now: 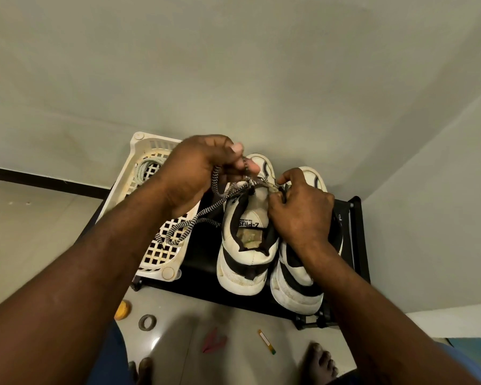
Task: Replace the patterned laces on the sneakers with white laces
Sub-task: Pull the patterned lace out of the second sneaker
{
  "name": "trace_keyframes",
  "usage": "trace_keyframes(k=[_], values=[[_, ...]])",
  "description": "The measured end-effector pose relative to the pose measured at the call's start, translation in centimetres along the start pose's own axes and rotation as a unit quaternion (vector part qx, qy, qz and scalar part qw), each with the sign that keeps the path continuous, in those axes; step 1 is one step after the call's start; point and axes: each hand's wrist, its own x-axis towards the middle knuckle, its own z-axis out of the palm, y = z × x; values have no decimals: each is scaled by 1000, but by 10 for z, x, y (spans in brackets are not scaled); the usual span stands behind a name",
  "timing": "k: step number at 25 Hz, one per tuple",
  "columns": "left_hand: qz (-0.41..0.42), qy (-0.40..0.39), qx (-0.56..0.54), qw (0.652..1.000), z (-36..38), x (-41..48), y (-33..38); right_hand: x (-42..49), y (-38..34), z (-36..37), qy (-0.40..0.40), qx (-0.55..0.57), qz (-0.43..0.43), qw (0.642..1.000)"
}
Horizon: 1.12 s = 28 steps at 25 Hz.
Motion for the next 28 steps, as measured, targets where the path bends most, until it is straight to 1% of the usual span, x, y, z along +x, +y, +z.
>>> trace_keyframes(k=[1, 2, 3, 4, 5, 6, 9, 11, 12, 13, 14, 15, 16, 17, 18, 19, 20, 21, 23, 24, 26, 28], values=[[-4, 28, -61, 998, 0, 1, 3, 0, -1, 0, -1, 1, 0, 1000], [0, 78, -30, 997, -2, 3, 2, 0, -1, 0, -2, 2, 1, 1000], [8, 129, 81, 988, -5, 6, -2, 0, 0, 0, -3, 2, 1, 1000], [10, 159, 226, 961, -8, 8, -7, 0, 0, 0, -3, 3, 1, 1000], [5, 161, 350, 923, -7, 8, -11, 0, 1, 0, -3, 4, 2, 1000], [-9, 142, 424, 894, -4, 7, -15, 0, 1, 0, -4, 6, 2, 1000], [-58, 46, 536, 841, 6, 8, -23, 0, 0, -1, -8, 7, 4, 1000], [-32, 33, 580, 813, 8, 11, -26, -1, 1, -1, -12, 5, 5, 1000], [-1, 38, 578, 815, 7, 12, -27, -1, 1, -2, -14, 4, 5, 1000], [29, 45, 546, 836, 8, 12, -26, -1, 0, -2, -15, 4, 4, 1000], [49, 53, 468, 881, 10, 11, -24, -1, 1, -3, -16, 2, 4, 1000], [49, 53, 353, 933, 12, 9, -21, -1, 0, -3, -18, -1, 3, 1000], [46, 60, 230, 970, 13, 7, -17, -1, 0, -3, -20, -4, 2, 1000], [42, 71, 139, 987, 13, 5, -14, -1, -1, -3, -19, -6, 1, 1000], [41, 79, 104, 991, 11, 4, -12, -1, -1, -2, -18, -7, 0, 1000], [42, 88, 134, 986, 8, 4, -12, -1, 0, -2, -18, -10, -3, 1000], [36, 89, 217, 971, 4, 5, -14, -1, 0, -3, -18, -14, -8, 1000], [17, 75, 315, 946, 1, 6, -18, 0, 0, -4, -20, -20, -13, 1000], [-32, 30, 438, 898, 1, 6, -29, 1, -1, -7, -31, -30, -22, 999], [-37, 22, 483, 875, 3, 7, -35, 1, -2, -9, -37, -35, -24, 998], [-16, 33, 545, 837, 11, 11, -47, 3, -5, -11, -47, -44, -23, 998], [24, 44, 576, 816, 17, 14, -56, 5, -5, -10, -69, -58, -35, 995]])
